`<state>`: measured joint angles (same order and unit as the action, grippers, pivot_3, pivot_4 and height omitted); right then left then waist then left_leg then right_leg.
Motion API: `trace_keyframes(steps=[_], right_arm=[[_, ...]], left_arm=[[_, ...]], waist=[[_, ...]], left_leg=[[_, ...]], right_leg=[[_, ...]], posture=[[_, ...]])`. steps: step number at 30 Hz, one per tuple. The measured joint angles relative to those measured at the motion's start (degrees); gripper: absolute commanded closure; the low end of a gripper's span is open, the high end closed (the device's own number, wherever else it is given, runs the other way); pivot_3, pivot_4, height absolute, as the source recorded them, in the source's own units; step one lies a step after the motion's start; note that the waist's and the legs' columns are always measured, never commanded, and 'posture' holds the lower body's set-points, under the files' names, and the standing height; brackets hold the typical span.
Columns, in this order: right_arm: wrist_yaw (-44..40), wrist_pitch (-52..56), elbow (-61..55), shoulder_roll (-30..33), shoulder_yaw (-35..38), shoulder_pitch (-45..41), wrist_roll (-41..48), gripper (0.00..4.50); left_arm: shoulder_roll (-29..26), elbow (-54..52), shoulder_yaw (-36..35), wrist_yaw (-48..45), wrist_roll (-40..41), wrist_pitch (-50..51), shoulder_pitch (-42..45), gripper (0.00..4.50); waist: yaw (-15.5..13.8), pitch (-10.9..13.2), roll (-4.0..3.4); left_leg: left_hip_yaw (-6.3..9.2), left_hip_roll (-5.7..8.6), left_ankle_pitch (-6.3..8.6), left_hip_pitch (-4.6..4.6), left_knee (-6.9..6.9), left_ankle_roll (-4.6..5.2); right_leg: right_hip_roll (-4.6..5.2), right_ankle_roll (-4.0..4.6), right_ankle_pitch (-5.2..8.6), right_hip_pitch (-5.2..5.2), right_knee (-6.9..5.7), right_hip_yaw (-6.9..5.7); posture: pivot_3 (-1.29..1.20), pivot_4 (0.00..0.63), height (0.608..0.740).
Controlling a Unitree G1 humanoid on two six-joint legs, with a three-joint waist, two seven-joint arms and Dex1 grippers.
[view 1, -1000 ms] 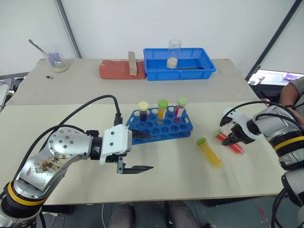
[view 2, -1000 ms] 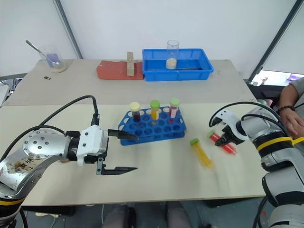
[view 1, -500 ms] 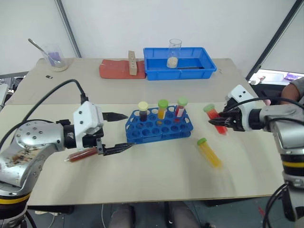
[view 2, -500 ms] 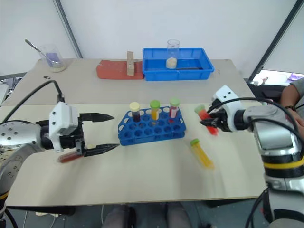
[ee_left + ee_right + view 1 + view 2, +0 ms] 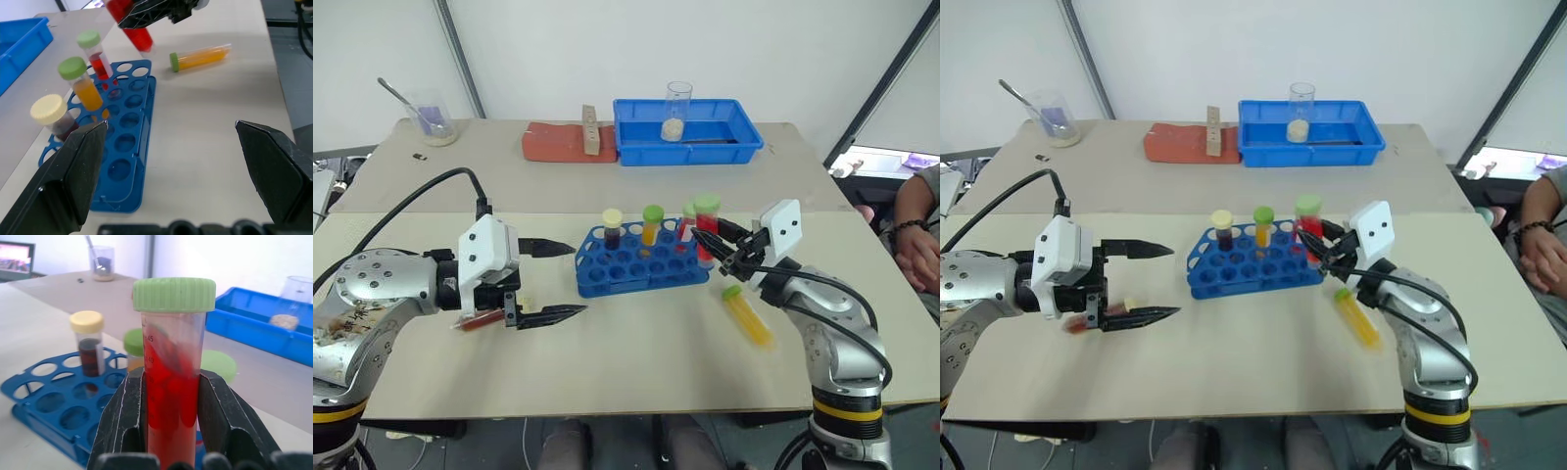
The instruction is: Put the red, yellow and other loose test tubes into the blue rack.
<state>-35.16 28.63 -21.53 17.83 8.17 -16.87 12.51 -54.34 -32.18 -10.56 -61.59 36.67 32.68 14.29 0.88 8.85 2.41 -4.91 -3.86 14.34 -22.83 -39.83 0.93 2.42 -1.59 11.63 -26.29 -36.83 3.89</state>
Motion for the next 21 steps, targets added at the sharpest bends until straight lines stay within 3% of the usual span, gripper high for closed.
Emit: trace_keyframes(steps=[21], right_arm=[[8.0, -13.7, 10.6, -4.1, -6.6, 0.4, -1.9, 3.49]], left_arm=[[1.2, 0.0, 0.6, -2.0, 2.6, -0.5, 0.8, 0.0]], waist=[[0.3, 0.0, 0.0]], left_leg=[[0.02, -0.01, 0.0, 0.0, 0.02, 0.0]], right_leg=[[-0.02, 0.03, 0.02, 0.0, 0.0, 0.01]], posture=[[0.0, 0.15, 0.705]])
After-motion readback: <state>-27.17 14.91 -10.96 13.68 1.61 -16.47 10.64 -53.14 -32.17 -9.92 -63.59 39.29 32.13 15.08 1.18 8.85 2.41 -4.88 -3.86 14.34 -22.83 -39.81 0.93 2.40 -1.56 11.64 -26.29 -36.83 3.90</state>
